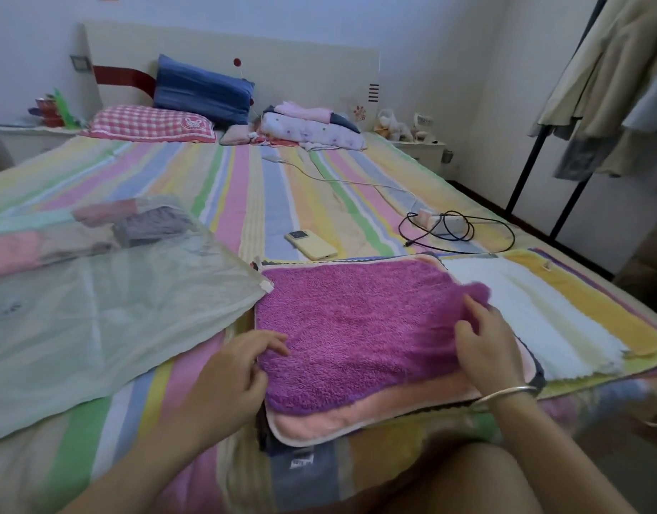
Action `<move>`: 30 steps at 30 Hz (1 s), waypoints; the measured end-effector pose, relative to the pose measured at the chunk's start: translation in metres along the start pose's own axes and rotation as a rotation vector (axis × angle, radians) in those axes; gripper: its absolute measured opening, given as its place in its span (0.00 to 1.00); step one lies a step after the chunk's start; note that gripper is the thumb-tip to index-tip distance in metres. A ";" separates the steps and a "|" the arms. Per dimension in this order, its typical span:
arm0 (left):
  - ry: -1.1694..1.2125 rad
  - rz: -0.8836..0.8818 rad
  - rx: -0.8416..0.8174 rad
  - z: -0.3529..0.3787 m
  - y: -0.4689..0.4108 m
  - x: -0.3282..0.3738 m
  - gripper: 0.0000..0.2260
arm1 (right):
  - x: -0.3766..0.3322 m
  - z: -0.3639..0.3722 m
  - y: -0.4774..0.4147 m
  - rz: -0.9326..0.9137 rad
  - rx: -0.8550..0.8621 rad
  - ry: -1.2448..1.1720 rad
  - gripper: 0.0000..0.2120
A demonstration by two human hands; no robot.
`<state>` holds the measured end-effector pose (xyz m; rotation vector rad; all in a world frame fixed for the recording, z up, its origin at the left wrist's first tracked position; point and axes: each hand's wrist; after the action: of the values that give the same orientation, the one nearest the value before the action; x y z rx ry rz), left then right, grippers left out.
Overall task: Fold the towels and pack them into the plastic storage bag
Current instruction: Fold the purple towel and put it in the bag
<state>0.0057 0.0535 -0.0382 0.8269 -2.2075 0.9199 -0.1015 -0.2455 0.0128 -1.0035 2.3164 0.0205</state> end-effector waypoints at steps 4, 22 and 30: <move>-0.004 -0.054 0.113 -0.005 -0.006 -0.003 0.23 | -0.039 0.027 0.041 -0.608 0.120 0.145 0.24; 0.202 -0.519 0.095 0.006 -0.085 -0.007 0.08 | -0.061 0.049 0.080 -0.929 -0.418 -0.124 0.20; -0.614 -0.351 0.145 0.003 -0.092 -0.029 0.21 | -0.030 0.050 -0.014 -0.242 -0.221 0.137 0.18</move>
<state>0.0900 0.0079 -0.0250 1.6864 -2.3801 0.7168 -0.0499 -0.2238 -0.0089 -1.4317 2.3349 0.1152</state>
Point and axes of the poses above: each hand's wrist, its own y-axis away from the middle knuckle, its own z-axis out of the palm, x = y × z, and after that the axes turned 10 degrees about y, right-handed
